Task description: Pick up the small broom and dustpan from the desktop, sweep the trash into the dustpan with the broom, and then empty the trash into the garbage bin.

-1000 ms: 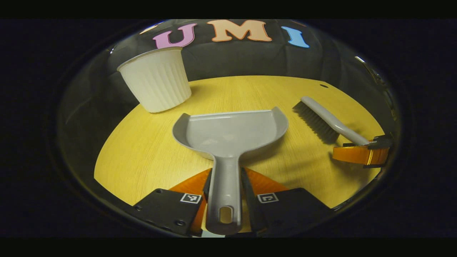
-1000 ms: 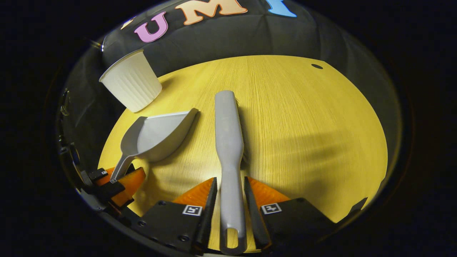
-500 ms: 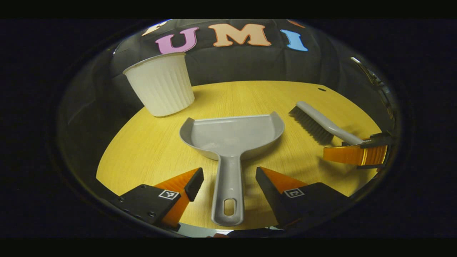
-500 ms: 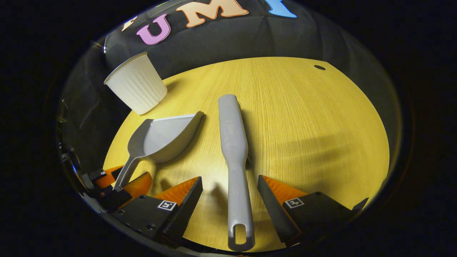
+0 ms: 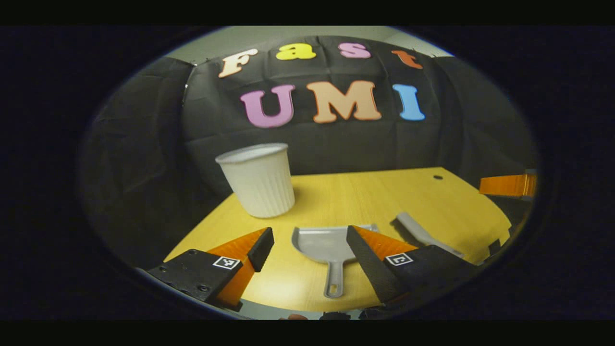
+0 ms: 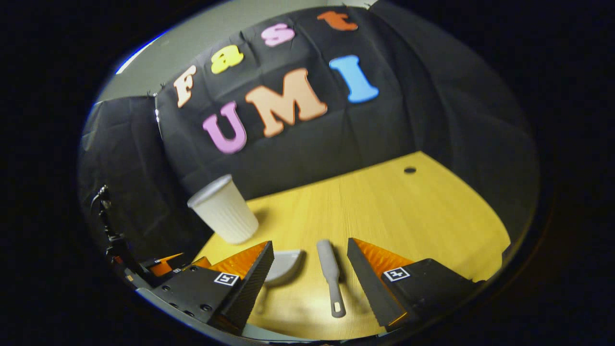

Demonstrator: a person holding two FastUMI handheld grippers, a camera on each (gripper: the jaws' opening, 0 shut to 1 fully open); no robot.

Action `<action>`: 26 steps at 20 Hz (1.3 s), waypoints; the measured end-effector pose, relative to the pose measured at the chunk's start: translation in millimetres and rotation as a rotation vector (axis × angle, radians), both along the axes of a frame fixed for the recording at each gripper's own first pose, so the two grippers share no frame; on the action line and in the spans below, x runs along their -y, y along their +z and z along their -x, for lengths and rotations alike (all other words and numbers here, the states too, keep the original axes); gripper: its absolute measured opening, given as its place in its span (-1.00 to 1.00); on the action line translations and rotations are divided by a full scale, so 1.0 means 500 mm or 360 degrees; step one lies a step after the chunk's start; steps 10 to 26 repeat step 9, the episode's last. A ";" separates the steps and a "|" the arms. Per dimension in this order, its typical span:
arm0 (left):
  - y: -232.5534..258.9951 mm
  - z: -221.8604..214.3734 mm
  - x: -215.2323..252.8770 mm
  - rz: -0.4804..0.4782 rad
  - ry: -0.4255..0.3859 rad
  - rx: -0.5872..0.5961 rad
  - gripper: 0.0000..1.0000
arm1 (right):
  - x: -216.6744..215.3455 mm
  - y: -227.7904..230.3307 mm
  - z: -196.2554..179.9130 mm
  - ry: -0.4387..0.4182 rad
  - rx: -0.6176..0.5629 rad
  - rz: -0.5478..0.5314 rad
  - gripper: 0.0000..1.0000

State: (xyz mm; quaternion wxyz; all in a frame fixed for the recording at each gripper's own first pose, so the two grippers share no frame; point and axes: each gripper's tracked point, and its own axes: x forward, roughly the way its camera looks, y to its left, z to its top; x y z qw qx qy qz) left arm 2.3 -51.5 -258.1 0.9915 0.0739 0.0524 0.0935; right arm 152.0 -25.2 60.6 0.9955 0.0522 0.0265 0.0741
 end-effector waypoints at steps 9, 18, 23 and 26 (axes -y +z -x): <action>0.209 0.100 0.051 0.0087 -0.0107 0.0411 0.84 | -0.089 0.175 0.194 0.0018 0.0453 0.0041 0.85; 0.209 0.100 0.051 0.0087 -0.0107 0.0411 0.84 | -0.089 0.175 0.194 0.0018 0.0453 0.0041 0.85; 0.209 0.100 0.051 0.0087 -0.0107 0.0411 0.84 | -0.089 0.175 0.194 0.0018 0.0453 0.0041 0.85; 0.209 0.100 0.051 0.0087 -0.0107 0.0411 0.84 | -0.089 0.175 0.194 0.0018 0.0453 0.0041 0.85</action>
